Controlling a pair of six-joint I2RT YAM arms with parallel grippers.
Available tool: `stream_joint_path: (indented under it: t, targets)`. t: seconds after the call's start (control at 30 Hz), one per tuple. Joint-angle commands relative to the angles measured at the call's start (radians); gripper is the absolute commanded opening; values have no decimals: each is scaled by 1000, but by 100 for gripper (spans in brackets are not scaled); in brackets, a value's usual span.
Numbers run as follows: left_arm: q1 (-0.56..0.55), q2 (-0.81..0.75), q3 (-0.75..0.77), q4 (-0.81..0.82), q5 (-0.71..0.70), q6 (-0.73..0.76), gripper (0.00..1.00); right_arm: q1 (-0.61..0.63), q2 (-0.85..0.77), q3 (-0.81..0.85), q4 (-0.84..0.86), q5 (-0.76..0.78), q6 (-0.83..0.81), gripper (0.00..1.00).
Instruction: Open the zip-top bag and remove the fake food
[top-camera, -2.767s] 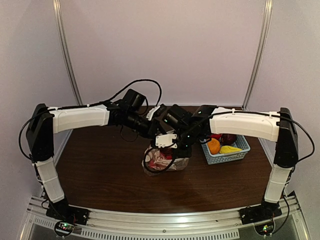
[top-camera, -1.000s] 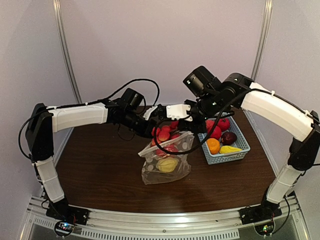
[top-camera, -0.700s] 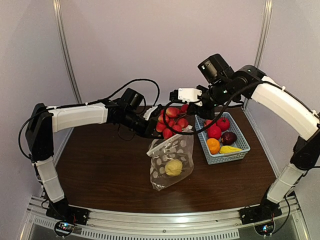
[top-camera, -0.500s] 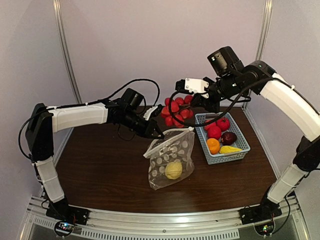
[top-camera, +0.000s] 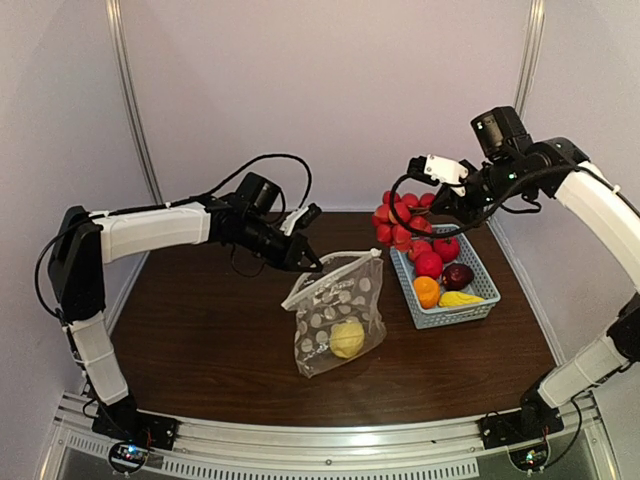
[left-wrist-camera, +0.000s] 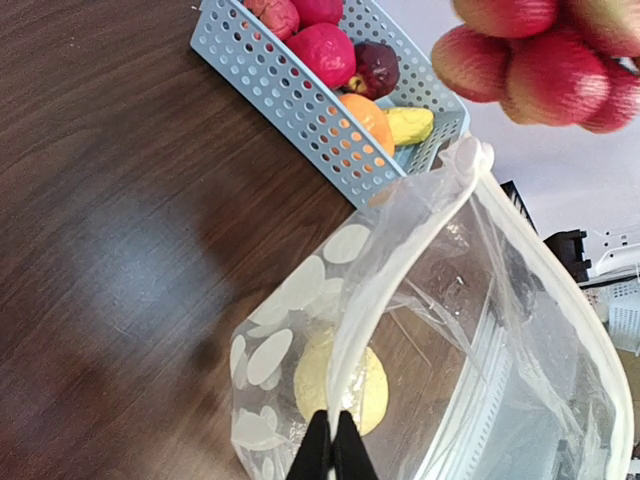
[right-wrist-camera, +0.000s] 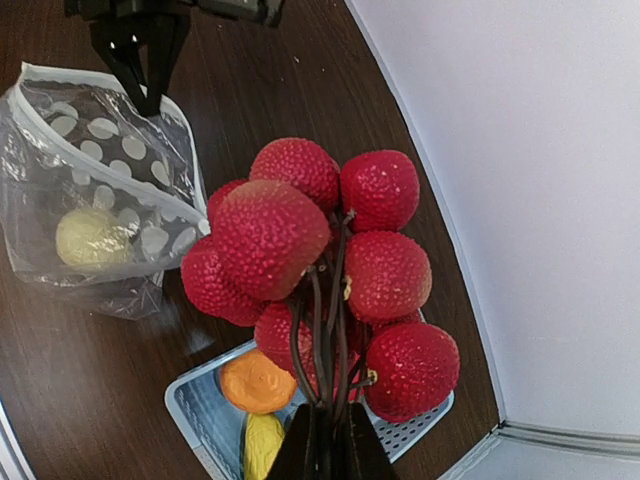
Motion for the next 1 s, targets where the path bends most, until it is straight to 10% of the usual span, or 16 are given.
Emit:
stream_joint_path:
  t: [0.0,0.37,0.97]
  targets:
    - [17,-50,23,3,-10,14,0,-82,-82,-135,91,-33,30,0]
    - [17,-50,20,3,-11,13,0,-295,-83,-302,214,-56,96,0]
    - [17,-48,19,3,-7,10,0,-308,220,-235,359,20,234,0]
